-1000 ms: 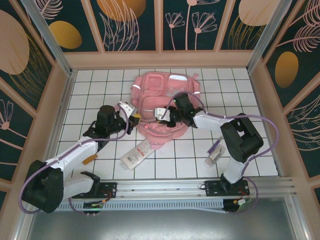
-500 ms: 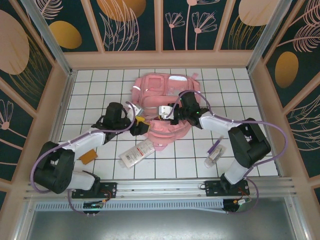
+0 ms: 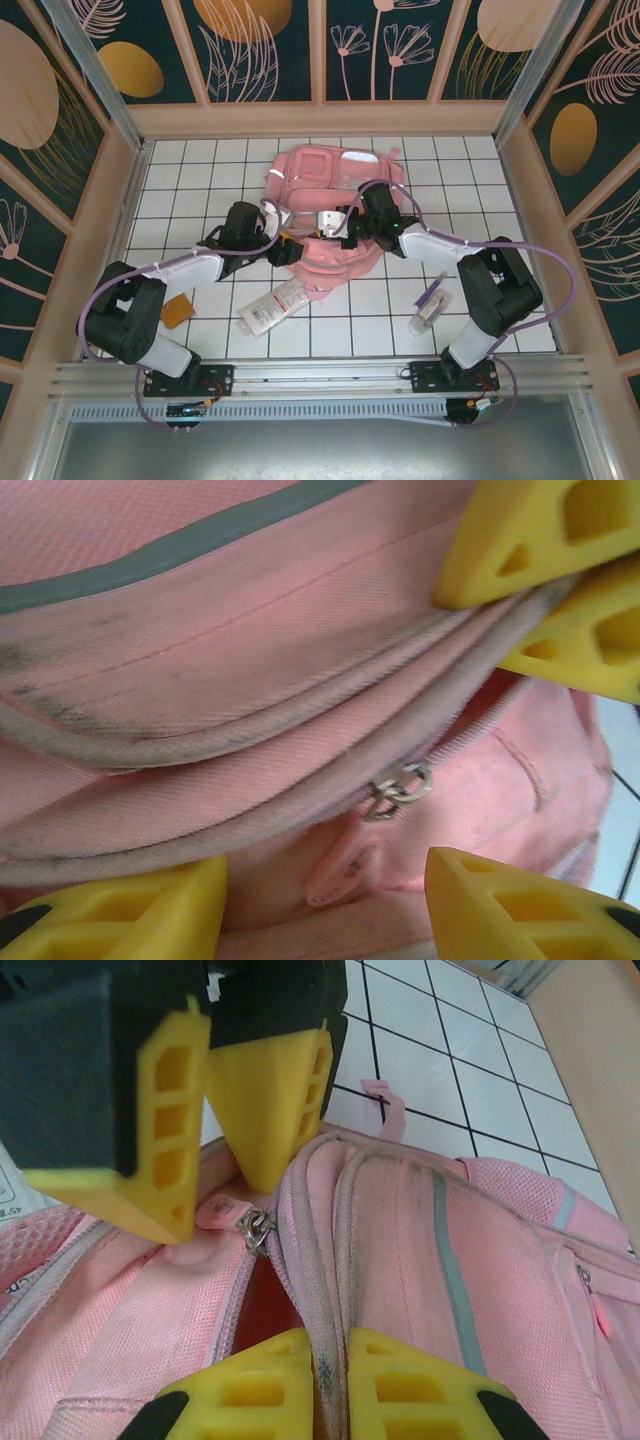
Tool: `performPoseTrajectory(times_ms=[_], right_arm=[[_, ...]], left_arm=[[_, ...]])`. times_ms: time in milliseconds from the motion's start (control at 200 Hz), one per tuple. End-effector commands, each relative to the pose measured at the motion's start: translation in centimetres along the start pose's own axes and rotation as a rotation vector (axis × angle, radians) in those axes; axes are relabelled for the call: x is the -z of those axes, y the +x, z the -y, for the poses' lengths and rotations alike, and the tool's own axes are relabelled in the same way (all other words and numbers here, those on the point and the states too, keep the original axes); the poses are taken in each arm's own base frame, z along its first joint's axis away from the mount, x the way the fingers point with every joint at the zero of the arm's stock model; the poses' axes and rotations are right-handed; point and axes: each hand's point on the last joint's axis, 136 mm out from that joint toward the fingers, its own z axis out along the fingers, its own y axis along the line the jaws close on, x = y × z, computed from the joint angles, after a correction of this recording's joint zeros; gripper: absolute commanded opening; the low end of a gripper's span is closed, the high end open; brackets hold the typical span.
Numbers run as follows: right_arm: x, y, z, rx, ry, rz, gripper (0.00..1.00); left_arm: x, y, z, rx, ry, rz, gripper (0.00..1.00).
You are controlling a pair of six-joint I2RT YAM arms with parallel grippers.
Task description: Pack books, pencil case, and school supplies into a backpack
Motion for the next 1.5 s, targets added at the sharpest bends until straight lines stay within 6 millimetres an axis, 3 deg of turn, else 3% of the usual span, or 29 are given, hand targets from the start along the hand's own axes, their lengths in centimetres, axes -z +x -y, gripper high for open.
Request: performPoseTrajectory(times_ms=[0, 120, 250, 395, 415, 520, 555, 656, 761, 921, 1086, 1276, 1496], right_arm=[[1.8, -5.5, -0.3, 0.076, -0.029, 0.189, 0.00], [2.4, -6.4, -0.4, 0.083, -0.035, 0.235, 0.00], [2.5, -4.5, -0.4, 0.092, -0.032, 0.179, 0.00], [2.9, -3.0, -0.9, 0.121, -0.014, 0.132, 0.00], [3.4, -2.0, -0.2, 0.110, 0.006, 0.111, 0.00], [3.6, -0.8, 0.2, 0.117, 0.019, 0.067, 0.00], [3.5, -0.6, 0.3, 0.115, 0.018, 0.061, 0.00], [3.4, -1.0, 0.3, 0.109, 0.016, 0.079, 0.00], [3.2, -1.4, 0.1, 0.100, 0.015, 0.099, 0.00], [2.6, -1.7, -0.6, 0.111, 0.010, 0.104, 0.00], [2.5, -2.1, -0.9, 0.127, 0.008, 0.110, 0.00], [2.4, -2.5, -1.0, 0.141, 0.019, 0.118, 0.00], [2.4, -2.7, -0.9, 0.147, 0.031, 0.124, 0.00]], left_arm=[[-0.7, -1.9, -1.7, -0.038, -0.084, 0.051, 0.49], [-0.9, -2.0, 1.2, -0.115, 0.087, 0.054, 0.00], [0.8, -3.3, 2.1, -0.203, 0.088, 0.124, 0.00], [3.6, -4.2, -1.5, -0.161, -0.033, 0.176, 0.00], [3.9, -4.2, -2.1, -0.161, -0.049, 0.178, 0.00], [4.8, -3.9, -3.9, -0.219, -0.124, 0.162, 0.00], [4.7, -3.6, -3.4, -0.270, -0.093, 0.146, 0.00], [4.5, -2.2, 0.5, -0.429, 0.148, 0.112, 0.00], [4.6, -2.0, 2.9, -0.440, 0.278, 0.137, 0.17], [3.4, -1.8, 5.4, -0.500, 0.251, 0.148, 0.33], [2.4, -2.1, 4.3, -0.510, 0.128, 0.168, 0.33], [1.3, -1.3, 4.1, -0.581, 0.089, 0.119, 0.16], [0.4, -0.6, 4.3, -0.598, 0.085, 0.094, 0.11]])
